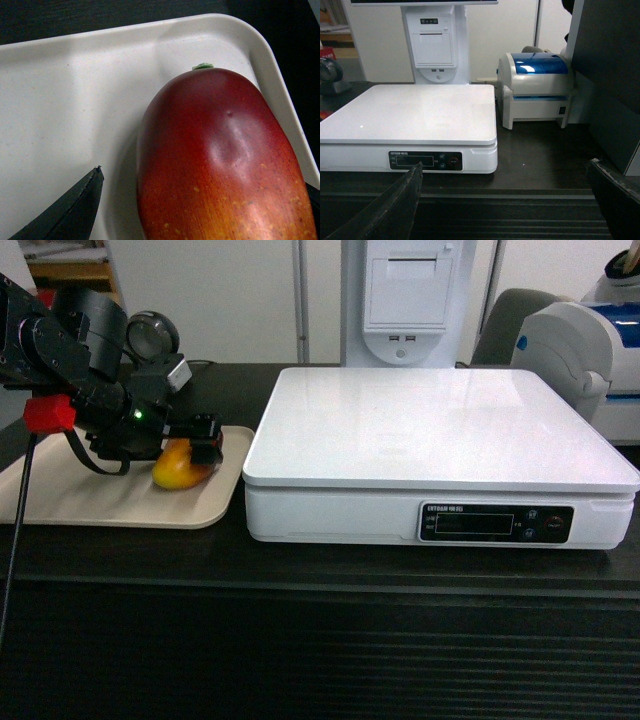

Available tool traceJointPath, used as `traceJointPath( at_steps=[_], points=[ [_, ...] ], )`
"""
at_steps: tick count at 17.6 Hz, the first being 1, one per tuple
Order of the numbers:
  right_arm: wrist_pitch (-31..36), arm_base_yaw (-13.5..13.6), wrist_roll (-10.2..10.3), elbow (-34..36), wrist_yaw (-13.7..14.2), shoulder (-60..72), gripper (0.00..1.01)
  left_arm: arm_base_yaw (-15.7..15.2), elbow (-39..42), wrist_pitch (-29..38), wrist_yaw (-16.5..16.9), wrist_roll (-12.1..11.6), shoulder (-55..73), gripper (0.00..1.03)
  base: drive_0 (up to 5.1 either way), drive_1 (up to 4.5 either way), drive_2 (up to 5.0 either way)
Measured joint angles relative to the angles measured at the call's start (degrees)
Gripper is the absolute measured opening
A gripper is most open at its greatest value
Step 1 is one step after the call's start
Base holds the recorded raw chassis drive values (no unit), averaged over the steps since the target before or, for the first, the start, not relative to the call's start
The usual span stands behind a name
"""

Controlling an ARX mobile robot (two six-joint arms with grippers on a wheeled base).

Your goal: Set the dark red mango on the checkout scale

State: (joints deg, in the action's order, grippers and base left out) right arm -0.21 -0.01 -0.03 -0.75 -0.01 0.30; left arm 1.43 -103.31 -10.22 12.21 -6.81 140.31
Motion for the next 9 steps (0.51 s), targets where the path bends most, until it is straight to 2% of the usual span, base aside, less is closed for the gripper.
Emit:
traceJointPath(
  at_steps=[1, 2, 5, 9],
  points=[
    [0.00, 0.00, 0.00, 0.00, 0.00, 0.00, 0.98, 0.00, 0.00, -0.02, 0.00, -0.11, 0.04, 0.98, 0.0, 0.00, 0.0],
    [0.00, 0.00, 0.00, 0.00, 0.00, 0.00, 0.98, 0.00, 0.00, 0.00, -0.02, -0.15, 0.11, 0.93, 0.0, 0.00, 0.0],
    [0.00, 0.00, 0.00, 0.00, 0.00, 0.00, 0.98, 0.28, 0.02, 0.81, -0.42, -0.15, 0.11, 0.65, 0.0, 0.00, 0.0],
    [0.00, 0.00, 0.00, 0.00, 0.00, 0.00, 0.98, 0.31, 3.69, 3.69, -0.94, -0.15, -2.38, 0.62, 0.0, 0.00, 0.0]
  ],
)
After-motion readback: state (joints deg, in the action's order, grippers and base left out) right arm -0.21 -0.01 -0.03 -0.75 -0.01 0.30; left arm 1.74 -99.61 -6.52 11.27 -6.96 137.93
